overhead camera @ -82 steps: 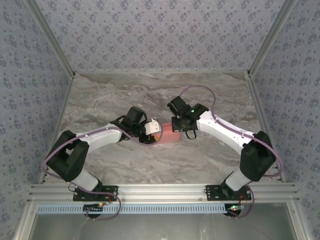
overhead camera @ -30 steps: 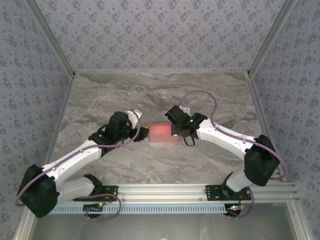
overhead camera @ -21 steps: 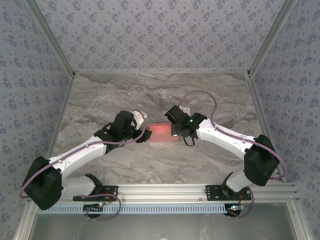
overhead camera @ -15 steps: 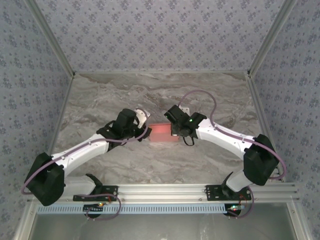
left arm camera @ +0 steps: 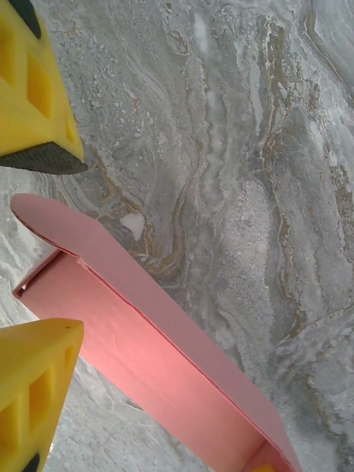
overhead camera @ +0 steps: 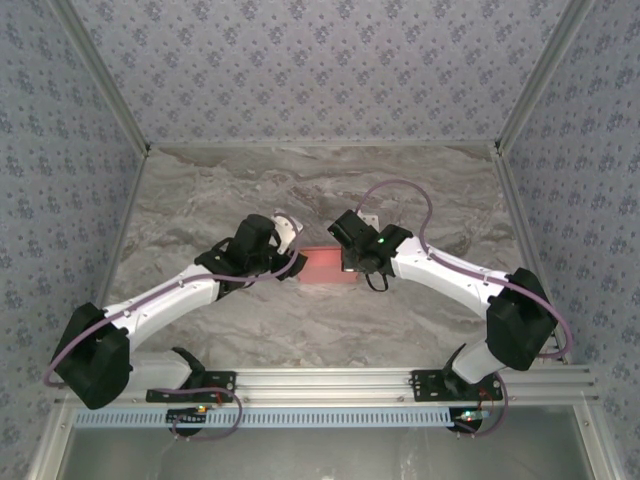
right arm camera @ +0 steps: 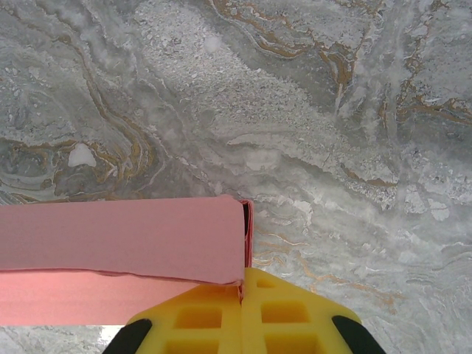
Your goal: Fold the paper box
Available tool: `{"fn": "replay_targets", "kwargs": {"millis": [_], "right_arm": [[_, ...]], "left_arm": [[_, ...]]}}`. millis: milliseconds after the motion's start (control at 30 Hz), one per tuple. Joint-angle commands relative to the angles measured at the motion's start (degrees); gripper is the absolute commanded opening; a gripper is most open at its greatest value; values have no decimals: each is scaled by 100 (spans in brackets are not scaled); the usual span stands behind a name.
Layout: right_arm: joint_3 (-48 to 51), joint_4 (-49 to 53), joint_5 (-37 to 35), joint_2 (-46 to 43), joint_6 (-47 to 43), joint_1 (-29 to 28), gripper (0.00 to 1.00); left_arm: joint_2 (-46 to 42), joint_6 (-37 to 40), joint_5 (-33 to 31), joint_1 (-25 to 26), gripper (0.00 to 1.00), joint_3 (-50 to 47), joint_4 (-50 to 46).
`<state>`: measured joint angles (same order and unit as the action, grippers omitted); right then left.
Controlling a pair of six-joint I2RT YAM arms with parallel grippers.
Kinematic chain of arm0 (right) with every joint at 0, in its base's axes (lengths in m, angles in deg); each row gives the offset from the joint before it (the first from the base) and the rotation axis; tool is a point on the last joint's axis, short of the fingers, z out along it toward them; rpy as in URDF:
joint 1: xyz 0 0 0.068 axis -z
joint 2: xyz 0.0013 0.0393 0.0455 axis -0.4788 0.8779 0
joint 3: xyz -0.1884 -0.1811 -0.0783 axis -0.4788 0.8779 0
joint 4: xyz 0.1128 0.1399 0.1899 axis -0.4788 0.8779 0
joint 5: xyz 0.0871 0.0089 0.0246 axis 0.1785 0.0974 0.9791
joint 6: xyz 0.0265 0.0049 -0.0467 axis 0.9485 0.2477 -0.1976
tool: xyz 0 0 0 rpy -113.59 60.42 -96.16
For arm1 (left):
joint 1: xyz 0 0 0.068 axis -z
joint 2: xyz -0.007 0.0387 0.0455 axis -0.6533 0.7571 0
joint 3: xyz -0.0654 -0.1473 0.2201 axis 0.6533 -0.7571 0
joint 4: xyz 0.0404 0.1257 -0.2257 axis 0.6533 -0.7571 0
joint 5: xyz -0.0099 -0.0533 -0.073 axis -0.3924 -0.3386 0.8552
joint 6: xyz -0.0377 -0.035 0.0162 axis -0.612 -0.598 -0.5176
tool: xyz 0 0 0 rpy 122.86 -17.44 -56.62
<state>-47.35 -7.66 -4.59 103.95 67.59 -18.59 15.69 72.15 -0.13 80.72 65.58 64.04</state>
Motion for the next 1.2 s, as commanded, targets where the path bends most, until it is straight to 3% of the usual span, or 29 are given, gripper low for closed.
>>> {"fn": "replay_targets", "kwargs": {"millis": [0, 167, 233, 400, 600, 867, 1167], "right_arm": [[-11, 407, 108, 194, 115, -62, 8], [-72, 422, 149, 229, 81, -61, 7], [-114, 457, 158, 244, 51, -61, 7], [-139, 479, 158, 275, 24, -62, 7], [-151, 461, 176, 291, 32, -65, 6], [-188, 472, 178, 299, 84, -117, 7], [-209, 416, 35, 478, 304, -296, 7]], "left_arm": [[-20, 375, -56, -20, 56, 6, -75], [3, 940, 566, -209, 54, -226, 374], [61, 1147, 684, -252, 44, -201, 363], [77, 1368, 859, -398, 44, -258, 361], [236, 1424, 1508, -676, 10, -38, 197], [78, 973, 1741, -669, 11, -30, 345], [92, -331, 1519, -526, 10, 14, 751]]}}
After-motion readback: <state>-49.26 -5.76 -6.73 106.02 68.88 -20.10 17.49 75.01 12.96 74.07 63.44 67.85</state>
